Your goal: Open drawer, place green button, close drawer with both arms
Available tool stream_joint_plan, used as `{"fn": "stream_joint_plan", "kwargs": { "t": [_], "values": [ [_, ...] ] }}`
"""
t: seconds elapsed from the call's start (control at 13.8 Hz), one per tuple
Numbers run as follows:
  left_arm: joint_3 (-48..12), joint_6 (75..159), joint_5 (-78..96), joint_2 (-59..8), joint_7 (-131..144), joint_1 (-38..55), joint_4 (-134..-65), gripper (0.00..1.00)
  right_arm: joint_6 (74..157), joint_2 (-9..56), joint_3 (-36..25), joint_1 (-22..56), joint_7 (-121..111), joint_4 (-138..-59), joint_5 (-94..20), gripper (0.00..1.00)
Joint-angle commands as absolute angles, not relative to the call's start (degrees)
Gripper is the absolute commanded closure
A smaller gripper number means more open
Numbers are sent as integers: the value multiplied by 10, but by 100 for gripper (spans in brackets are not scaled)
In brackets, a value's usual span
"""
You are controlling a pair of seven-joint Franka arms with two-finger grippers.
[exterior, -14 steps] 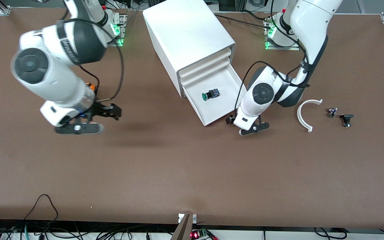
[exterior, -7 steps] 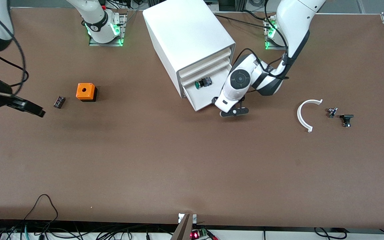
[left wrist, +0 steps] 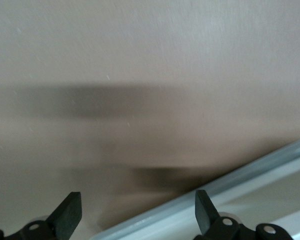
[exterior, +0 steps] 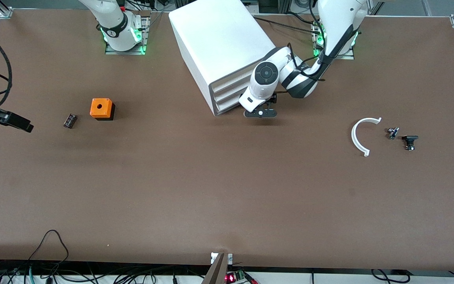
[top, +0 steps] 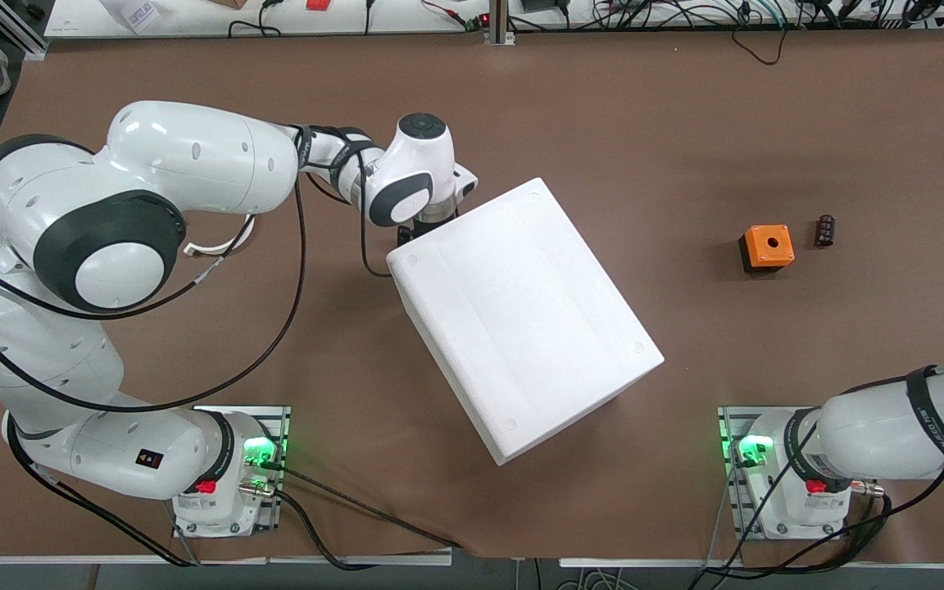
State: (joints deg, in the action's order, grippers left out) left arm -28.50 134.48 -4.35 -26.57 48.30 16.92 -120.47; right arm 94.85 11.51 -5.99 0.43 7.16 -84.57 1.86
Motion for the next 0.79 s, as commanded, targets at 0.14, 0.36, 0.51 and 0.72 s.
{"fn": "stream_joint_plan", "kwargs": {
  "t": [0.14,0.36,0.51,0.72],
  "values": [
    [-315,1339,-43,-235,485,167,-1244,0,984,63,-65,13,39,-918,25,0],
    [-321,1341,-43,-229,484,158,-1243,0,976,57,-64,11,27,-923,25,0],
    [-312,1346,-51,-219,483,132,-1234,0,965,54,-64,11,25,-924,26,0],
    [-301,1347,-50,-152,483,31,-1232,0,970,26,-65,11,-14,-956,26,0]
  ]
}}
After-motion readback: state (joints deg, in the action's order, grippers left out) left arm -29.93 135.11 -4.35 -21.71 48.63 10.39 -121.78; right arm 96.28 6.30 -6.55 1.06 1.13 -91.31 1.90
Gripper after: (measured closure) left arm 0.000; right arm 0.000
